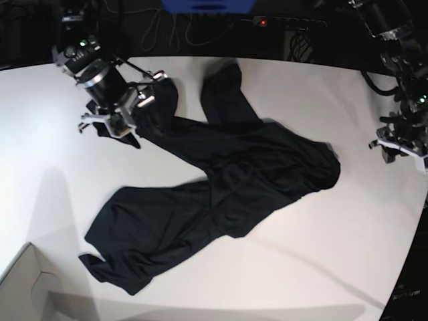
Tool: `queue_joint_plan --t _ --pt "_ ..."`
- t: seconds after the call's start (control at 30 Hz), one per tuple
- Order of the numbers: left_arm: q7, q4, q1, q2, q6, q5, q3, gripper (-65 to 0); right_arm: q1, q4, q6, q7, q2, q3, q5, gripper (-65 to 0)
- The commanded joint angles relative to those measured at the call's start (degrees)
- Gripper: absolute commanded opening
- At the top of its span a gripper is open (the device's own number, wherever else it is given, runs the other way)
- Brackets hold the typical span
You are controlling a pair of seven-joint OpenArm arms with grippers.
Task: Layout the t-shirt on the table in an organized manner, then fold the t-shirt properly
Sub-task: 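Reach the right gripper to the shirt's folded center and grasp it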
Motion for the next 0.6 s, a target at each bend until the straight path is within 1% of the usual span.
queue_joint_plan --t 0.0,0.13,0.27,0.43,0.57 --pt "-1.08 1.95 0.09 -0.89 -0.15 -0.84 -0.37 -38.3 1.23 0.84 0.07 1.62 -0.30 -1.90 1.01 -32.7" --pt "-1.08 5.82 4.04 -0.53 -0.15 -3.04 -0.19 -38.3 4.30 -0.92 0.07 1.53 -0.30 -9.46 0.93 -32.5" --pt "-0.99 8.55 6.51 -0.36 -0.15 -3.57 -0.19 -38.3 9.84 -6.72 0.07 1.53 -0.12 -16.49 0.93 -32.4" --pt "-0.99 9.07 9.85 -0.62 -0.15 -3.13 -0.72 -38.3 17.49 -16.22 0.07 1.53 -0.21 -23.00 0.93 -32.4" --pt "-1.34 9.07 12.57 -0.89 -0.15 -3.04 -1.16 -38.3 22.59 -22.19 0.07 1.62 -0.48 -26.16 0.93 -32.4"
